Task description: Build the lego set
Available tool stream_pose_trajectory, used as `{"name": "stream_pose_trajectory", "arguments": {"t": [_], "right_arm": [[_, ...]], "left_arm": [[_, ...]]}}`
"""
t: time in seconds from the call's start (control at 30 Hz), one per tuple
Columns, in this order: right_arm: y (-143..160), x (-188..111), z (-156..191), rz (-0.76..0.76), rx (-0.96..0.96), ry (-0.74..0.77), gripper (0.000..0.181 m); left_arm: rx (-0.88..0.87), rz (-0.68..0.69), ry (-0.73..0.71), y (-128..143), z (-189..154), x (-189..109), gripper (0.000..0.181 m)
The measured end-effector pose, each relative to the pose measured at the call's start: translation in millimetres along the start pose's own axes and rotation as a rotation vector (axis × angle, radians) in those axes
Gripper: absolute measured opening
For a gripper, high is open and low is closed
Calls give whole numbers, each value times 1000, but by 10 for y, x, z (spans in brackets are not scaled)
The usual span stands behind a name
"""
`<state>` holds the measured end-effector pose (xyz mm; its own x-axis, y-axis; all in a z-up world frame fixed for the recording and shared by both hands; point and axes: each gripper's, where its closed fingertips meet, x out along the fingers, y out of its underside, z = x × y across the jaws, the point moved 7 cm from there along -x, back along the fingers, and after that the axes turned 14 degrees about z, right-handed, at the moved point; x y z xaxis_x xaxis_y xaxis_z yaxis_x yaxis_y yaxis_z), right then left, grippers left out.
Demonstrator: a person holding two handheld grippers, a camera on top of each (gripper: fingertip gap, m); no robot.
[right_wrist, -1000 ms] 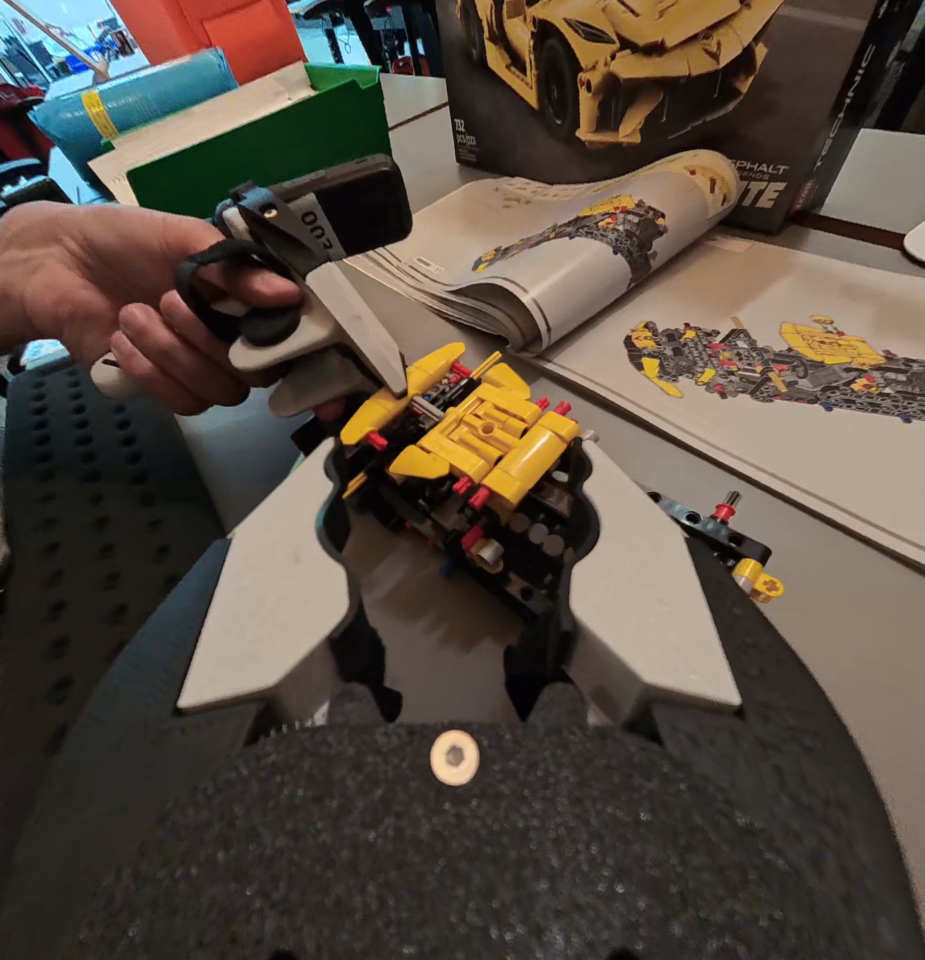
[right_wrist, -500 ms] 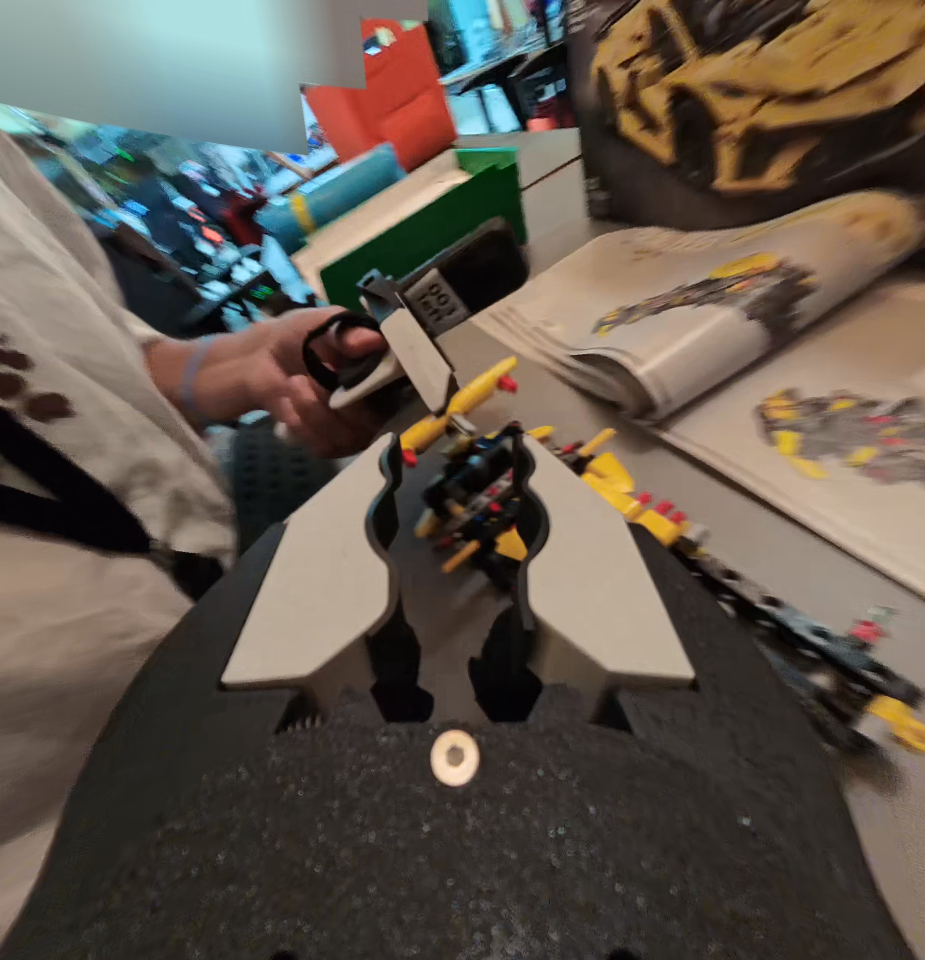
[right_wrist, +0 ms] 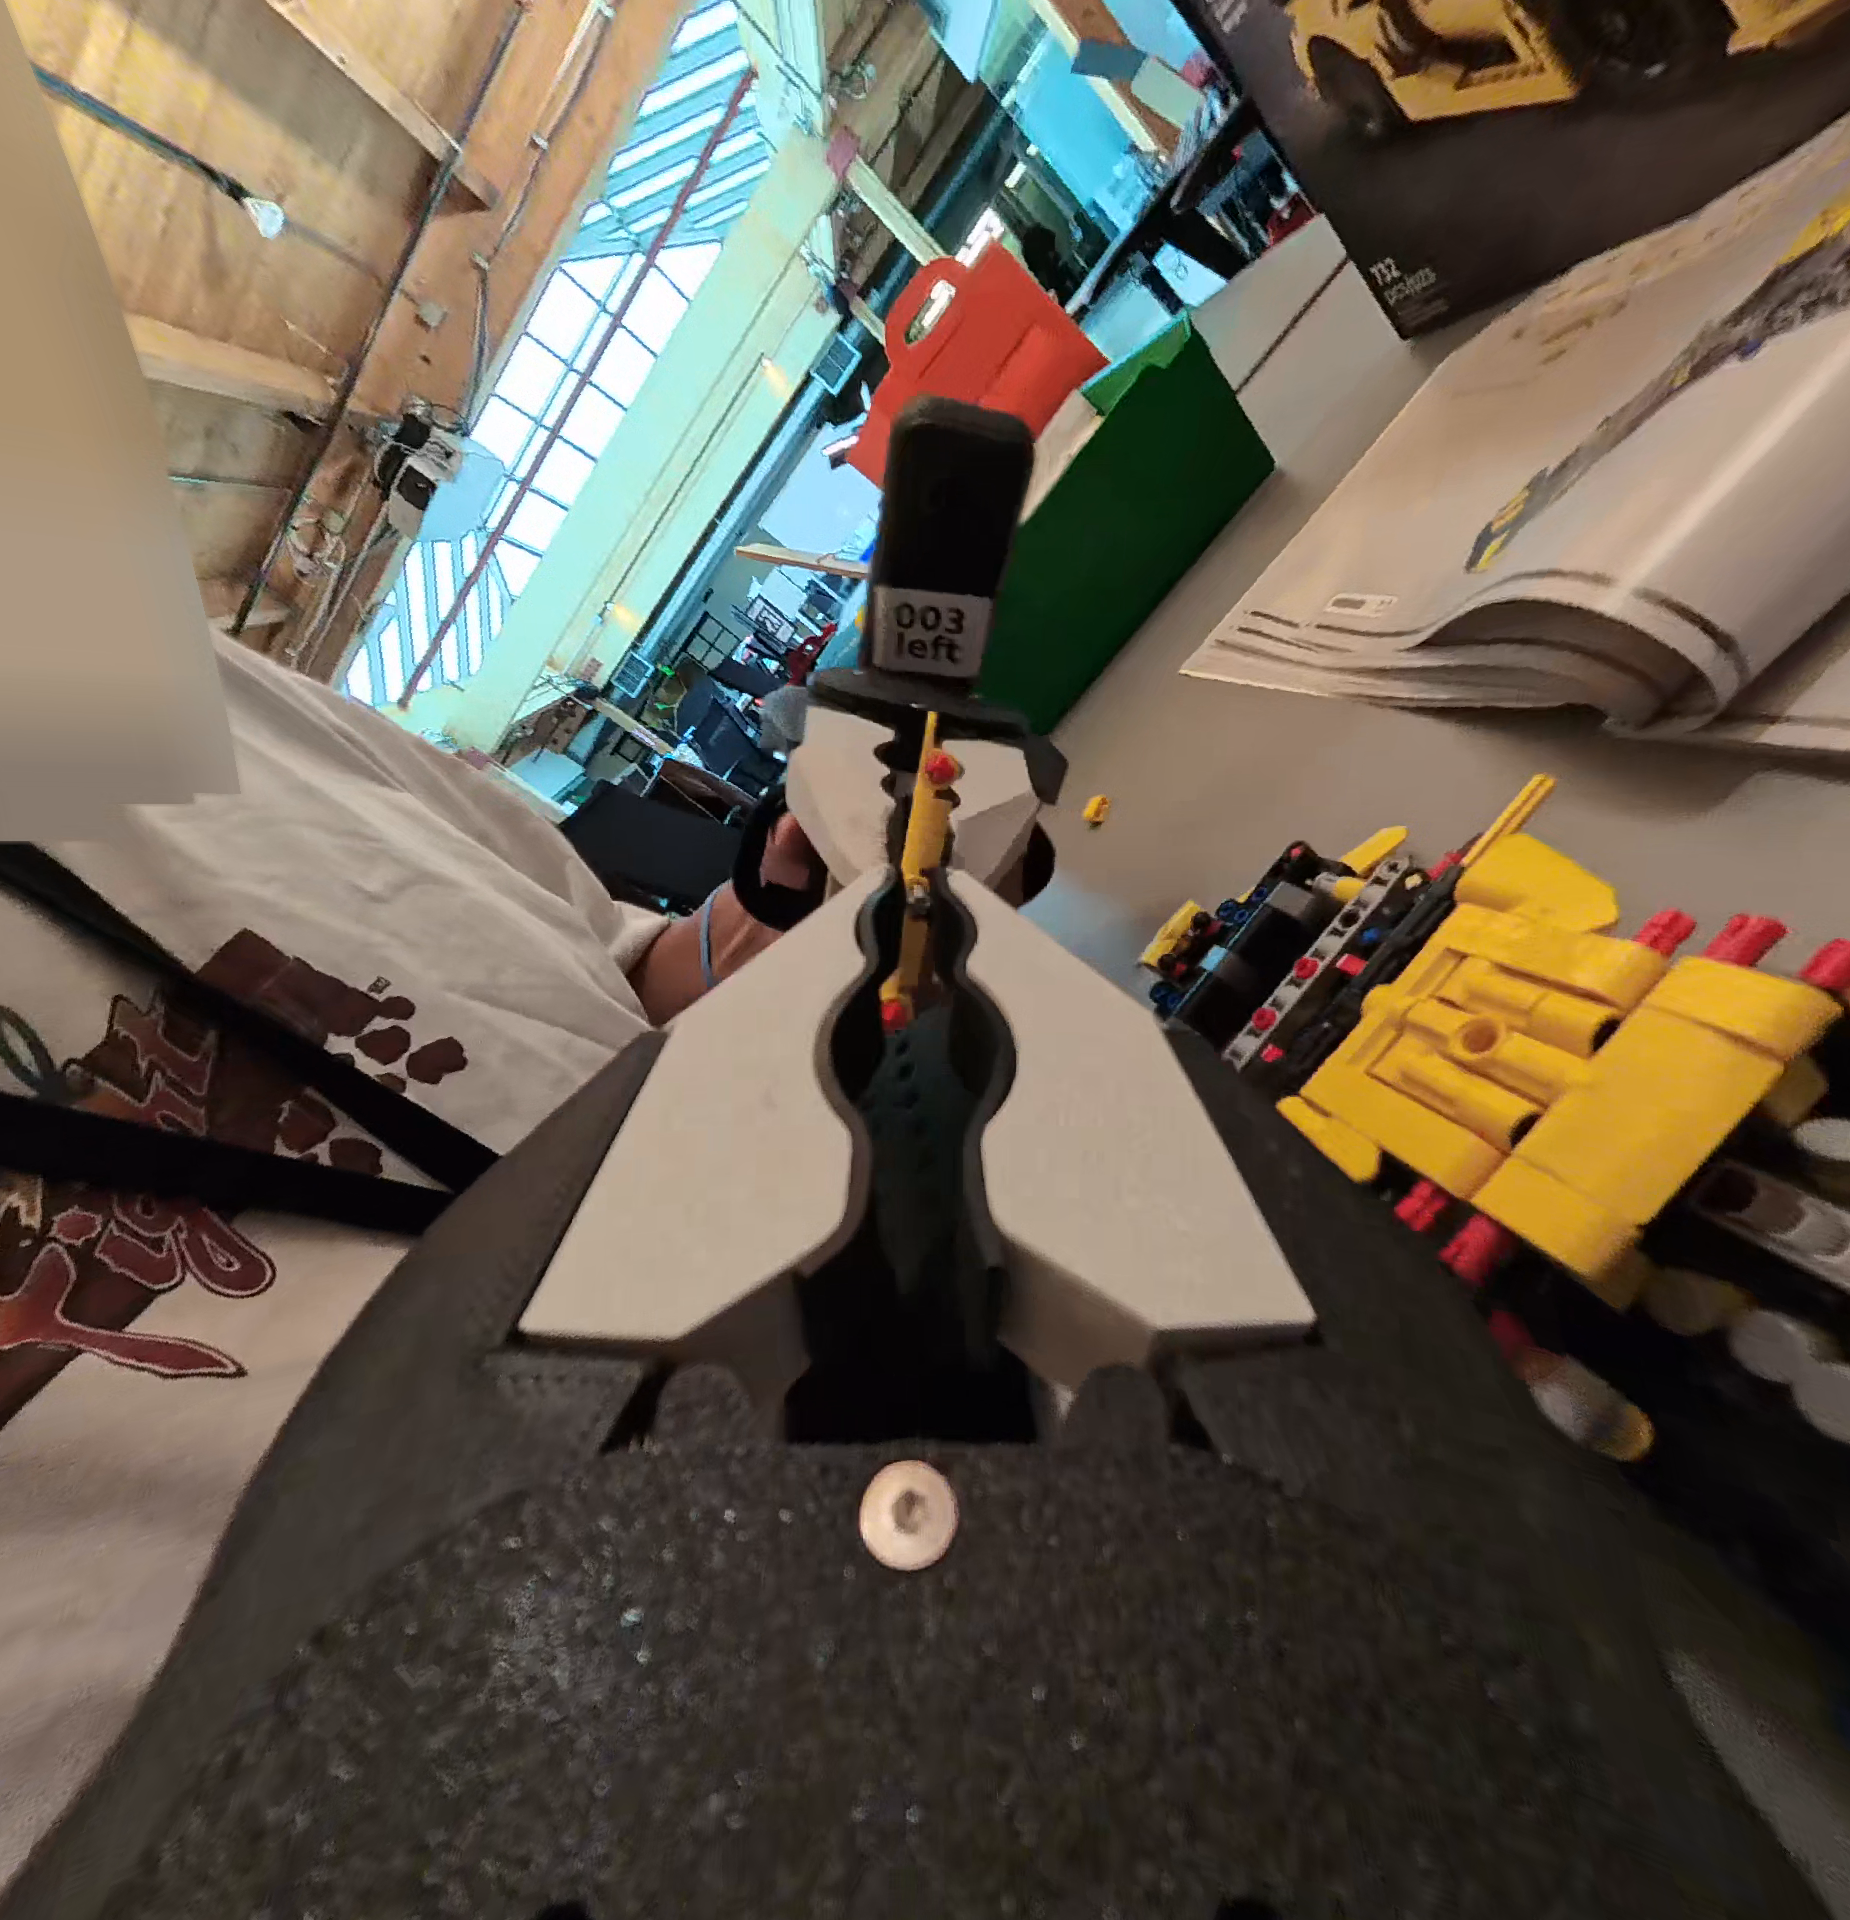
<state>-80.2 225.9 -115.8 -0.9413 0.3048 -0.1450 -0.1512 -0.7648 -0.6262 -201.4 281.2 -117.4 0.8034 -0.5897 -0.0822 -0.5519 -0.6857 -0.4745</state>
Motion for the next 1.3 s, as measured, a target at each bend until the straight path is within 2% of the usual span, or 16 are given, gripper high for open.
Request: {"name": "stream_pose_trajectory", "arguments": {"t": [0.17, 0.3, 0.5, 0.57, 0.77, 1.13, 1.2, 1.3], "right_arm": [[42, 31, -37, 16, 77, 12, 4], [90, 76, -43, 46, 107, -6, 4], [84, 8, -111, -25, 159, -32, 3], [80, -7, -132, -36, 153, -18, 3], [71, -14, -180, -64, 156, -24, 3], [44, -63, -265, -110, 141, 5, 3], [40, -61, -260, -113, 135, 1, 3], [59, -36, -268, -102, 135, 8, 3]], "left_arm": [[28, -94, -32, -85, 36, -124, 17], [46, -98, -46, -103, 83, -127, 6], [15, -124, -64, -112, 156, -129, 4], [-9, -141, -34, -103, 175, -122, 10], [-36, -171, -32, -79, 240, -122, 7], [-102, -208, -22, -46, 324, -84, 20], [-117, -218, -2, -39, 326, -57, 20], [-136, -238, 0, -43, 348, -39, 9]]}}
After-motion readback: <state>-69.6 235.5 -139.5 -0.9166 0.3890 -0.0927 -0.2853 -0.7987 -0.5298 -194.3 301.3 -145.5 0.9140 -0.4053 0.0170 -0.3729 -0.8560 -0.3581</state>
